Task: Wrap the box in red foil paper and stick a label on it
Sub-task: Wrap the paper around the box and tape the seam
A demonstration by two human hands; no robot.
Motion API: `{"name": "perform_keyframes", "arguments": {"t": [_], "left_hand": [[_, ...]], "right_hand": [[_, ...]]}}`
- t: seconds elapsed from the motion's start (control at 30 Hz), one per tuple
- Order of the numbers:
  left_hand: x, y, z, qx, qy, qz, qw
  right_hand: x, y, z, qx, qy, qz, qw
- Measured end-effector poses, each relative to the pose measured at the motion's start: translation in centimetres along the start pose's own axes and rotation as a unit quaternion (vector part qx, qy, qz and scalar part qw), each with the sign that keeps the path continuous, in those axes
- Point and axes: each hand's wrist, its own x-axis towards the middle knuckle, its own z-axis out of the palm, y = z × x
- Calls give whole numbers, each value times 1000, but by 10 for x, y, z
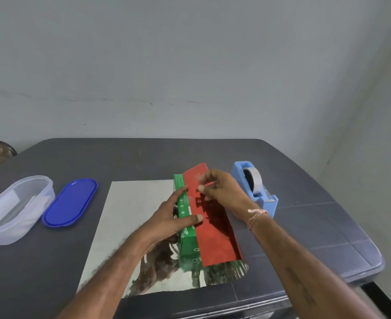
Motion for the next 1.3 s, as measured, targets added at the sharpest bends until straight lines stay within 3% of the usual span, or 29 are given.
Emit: {"name": "perform_keyframes", "arguments": {"t": [0.1,0.27,0.87,1.0,1.3], "left_hand": [[0,8,-1,5,6,12,1000],[15,14,-6,31,108,30,993],[66,3,-30,-28,39,12,999],[70,3,-32,-34,29,3,999],[85,-4,-43,-19,8,-8,1000]], "right_hand": [[2,5,2,23,5,-2,1000],[2,6,5,53,6,-3,999],[18,8,-1,75,-7,11,997],[42,0,-2,-4,5,-18,1000],[96,-5,2,-160,-104,-32,981]]}}
